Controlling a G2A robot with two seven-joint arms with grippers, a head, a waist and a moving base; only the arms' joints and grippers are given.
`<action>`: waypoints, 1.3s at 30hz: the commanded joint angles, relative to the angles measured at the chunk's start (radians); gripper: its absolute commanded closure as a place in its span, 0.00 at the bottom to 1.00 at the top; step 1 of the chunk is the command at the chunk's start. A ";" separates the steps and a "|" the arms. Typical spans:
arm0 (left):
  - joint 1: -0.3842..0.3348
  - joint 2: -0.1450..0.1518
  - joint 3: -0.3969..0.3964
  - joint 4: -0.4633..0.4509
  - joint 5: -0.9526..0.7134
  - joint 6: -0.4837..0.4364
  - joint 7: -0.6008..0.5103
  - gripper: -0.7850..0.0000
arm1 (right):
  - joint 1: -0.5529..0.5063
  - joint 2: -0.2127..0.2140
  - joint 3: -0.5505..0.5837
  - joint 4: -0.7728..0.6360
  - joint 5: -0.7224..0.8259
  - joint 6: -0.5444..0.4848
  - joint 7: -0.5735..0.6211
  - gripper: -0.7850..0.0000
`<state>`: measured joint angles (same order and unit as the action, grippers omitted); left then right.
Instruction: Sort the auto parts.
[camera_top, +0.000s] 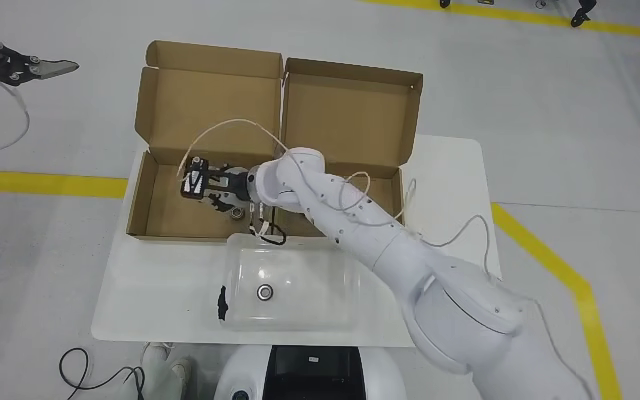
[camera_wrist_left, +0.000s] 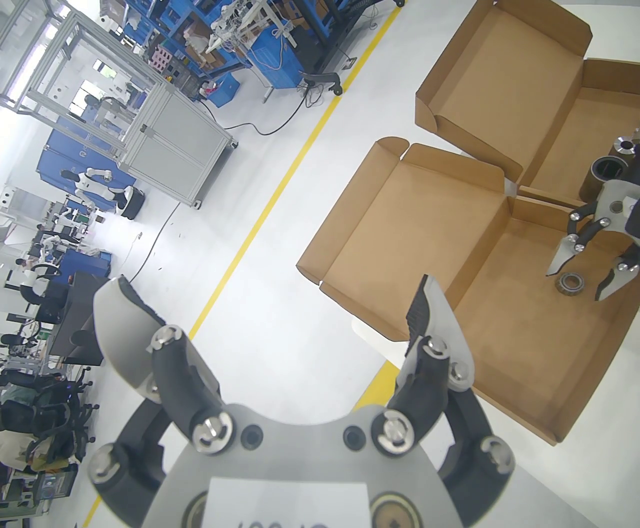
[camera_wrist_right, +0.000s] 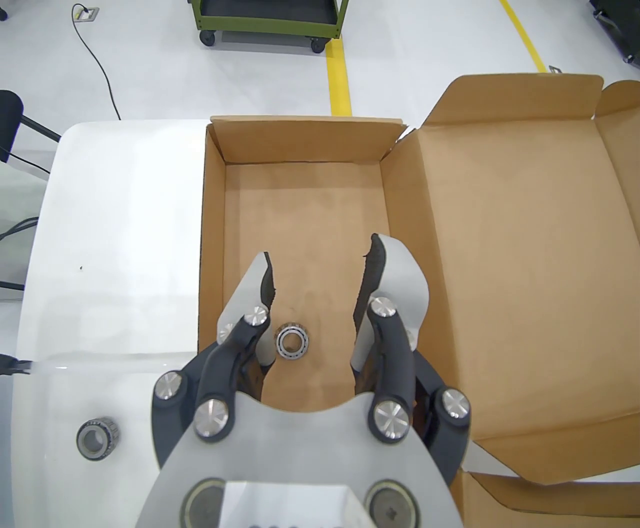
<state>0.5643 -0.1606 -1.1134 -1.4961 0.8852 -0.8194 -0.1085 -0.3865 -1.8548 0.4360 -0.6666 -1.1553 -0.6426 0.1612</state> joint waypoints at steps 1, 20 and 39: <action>0.000 0.000 0.000 0.000 0.000 0.000 0.000 0.00 | -0.029 0.028 0.024 -0.077 -0.014 0.011 0.042 0.58; 0.000 0.000 0.000 0.000 0.000 0.000 0.000 0.00 | -0.578 0.308 0.389 -0.937 -0.169 -0.199 0.523 0.55; 0.000 0.000 0.000 0.000 0.000 0.000 0.000 0.00 | -0.817 0.373 0.358 -1.053 -0.332 -0.154 0.580 0.56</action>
<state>0.5643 -0.1606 -1.1134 -1.4961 0.8852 -0.8194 -0.1085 -1.2035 -1.4824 0.7996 -1.7242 -1.4831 -0.8013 0.7415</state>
